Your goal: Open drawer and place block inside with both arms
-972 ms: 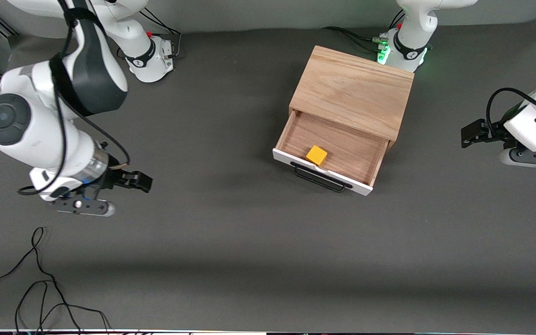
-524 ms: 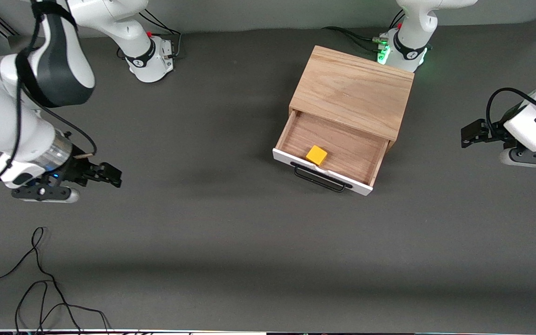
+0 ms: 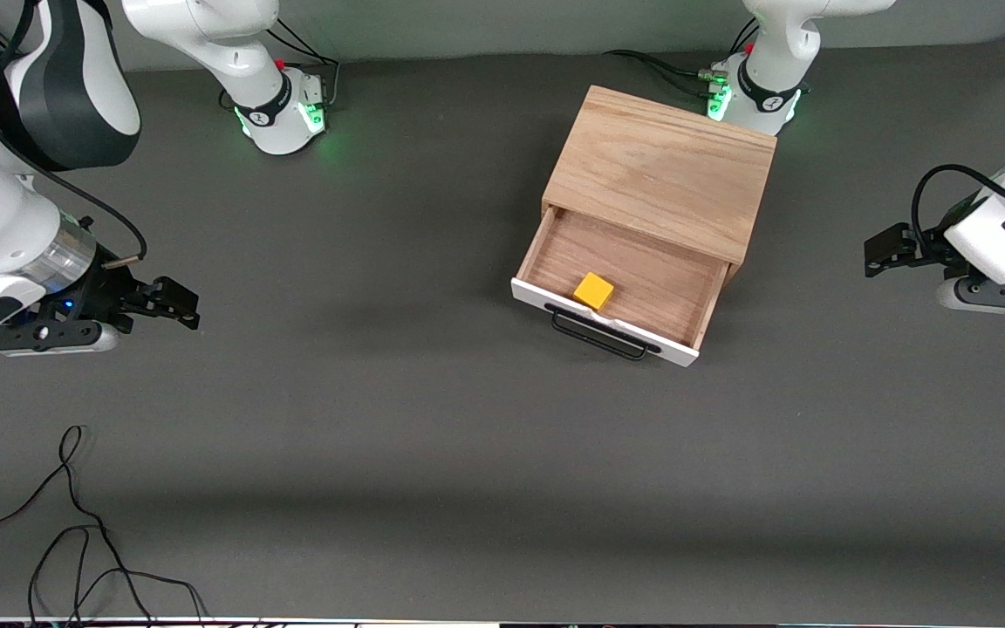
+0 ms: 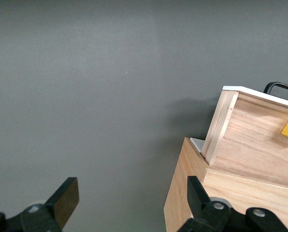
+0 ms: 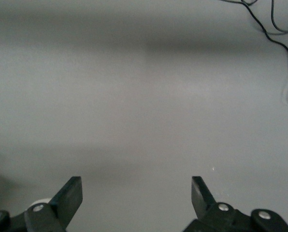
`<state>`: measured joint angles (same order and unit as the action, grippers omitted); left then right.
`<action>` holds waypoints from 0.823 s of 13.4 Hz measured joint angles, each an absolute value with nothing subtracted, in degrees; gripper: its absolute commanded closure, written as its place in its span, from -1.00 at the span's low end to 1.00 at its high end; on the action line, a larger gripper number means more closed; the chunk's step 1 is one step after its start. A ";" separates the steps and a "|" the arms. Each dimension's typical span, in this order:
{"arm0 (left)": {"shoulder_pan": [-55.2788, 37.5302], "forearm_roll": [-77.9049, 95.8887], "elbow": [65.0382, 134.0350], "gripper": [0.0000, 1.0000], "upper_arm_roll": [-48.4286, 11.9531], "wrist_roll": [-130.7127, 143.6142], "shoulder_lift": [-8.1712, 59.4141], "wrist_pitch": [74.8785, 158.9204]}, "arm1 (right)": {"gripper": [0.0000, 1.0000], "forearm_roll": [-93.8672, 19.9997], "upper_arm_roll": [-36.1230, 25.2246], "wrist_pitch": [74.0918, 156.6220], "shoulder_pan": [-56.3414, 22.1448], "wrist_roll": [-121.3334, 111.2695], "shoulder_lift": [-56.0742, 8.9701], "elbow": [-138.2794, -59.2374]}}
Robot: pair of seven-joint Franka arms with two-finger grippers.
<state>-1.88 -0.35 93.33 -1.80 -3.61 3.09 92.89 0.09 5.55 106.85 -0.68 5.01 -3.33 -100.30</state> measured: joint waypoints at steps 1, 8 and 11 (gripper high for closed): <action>-1.88 -0.35 93.33 -1.00 -1.80 -3.61 3.09 92.89 | -1.00 0.15 6.19 105.49 -0.09 4.47 -2.87 -100.26; -1.88 -0.35 93.33 -1.00 -1.81 -3.61 3.09 92.87 | -1.00 2.09 4.68 101.60 0.43 2.21 -1.80 -100.19; -1.88 -0.35 93.33 -1.00 -1.81 -3.61 3.09 92.87 | -1.00 2.09 4.22 101.61 0.39 2.18 -1.79 -99.98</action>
<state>-1.88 -0.35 93.33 -1.81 -3.61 3.09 92.87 2.09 4.22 101.61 0.39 2.18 -1.79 -99.98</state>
